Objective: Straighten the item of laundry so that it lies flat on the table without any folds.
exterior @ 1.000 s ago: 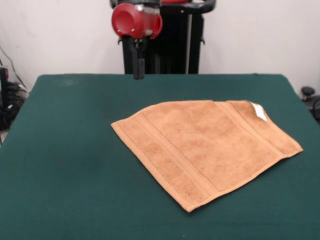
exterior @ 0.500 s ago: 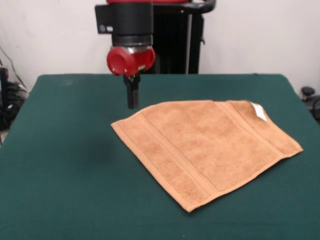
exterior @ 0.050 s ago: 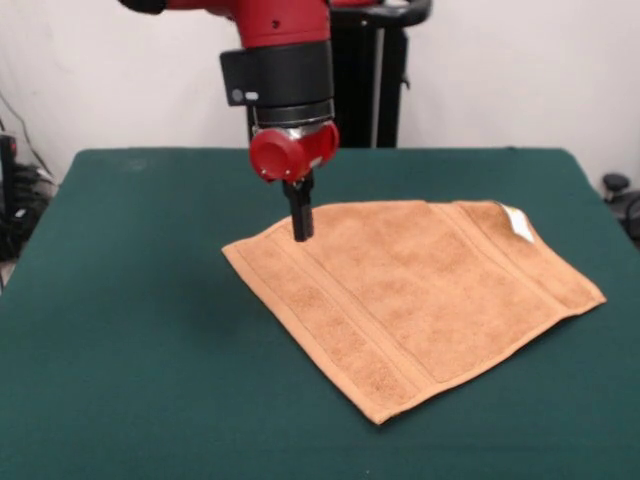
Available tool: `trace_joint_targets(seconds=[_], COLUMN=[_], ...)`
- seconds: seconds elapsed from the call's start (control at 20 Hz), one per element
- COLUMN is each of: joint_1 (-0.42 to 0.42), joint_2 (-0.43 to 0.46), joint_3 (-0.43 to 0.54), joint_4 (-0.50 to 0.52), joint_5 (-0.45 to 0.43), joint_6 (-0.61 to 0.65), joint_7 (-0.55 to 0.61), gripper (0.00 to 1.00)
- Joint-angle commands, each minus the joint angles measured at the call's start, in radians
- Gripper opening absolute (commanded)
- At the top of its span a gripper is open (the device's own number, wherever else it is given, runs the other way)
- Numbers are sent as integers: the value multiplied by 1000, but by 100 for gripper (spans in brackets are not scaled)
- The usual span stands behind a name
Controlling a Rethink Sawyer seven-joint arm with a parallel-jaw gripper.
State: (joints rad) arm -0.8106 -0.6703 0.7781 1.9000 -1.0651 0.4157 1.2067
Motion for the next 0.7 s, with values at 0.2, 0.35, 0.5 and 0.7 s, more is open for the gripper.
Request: trace_joint_targets(seconds=[0.2, 0.35, 0.5, 0.7], joint_1=[62, 115, 166, 223], joint_2=[-40, 2, 56, 120], joint_3=[30, -17, -71, -150], joint_4=[-12, -46, -101, -176], joint_5=[13, -9, -46, -81], joint_6=[-98, -105, -119, -123], joint_7=[62, 89, 119, 148], gripper=[0, 0, 0, 0])
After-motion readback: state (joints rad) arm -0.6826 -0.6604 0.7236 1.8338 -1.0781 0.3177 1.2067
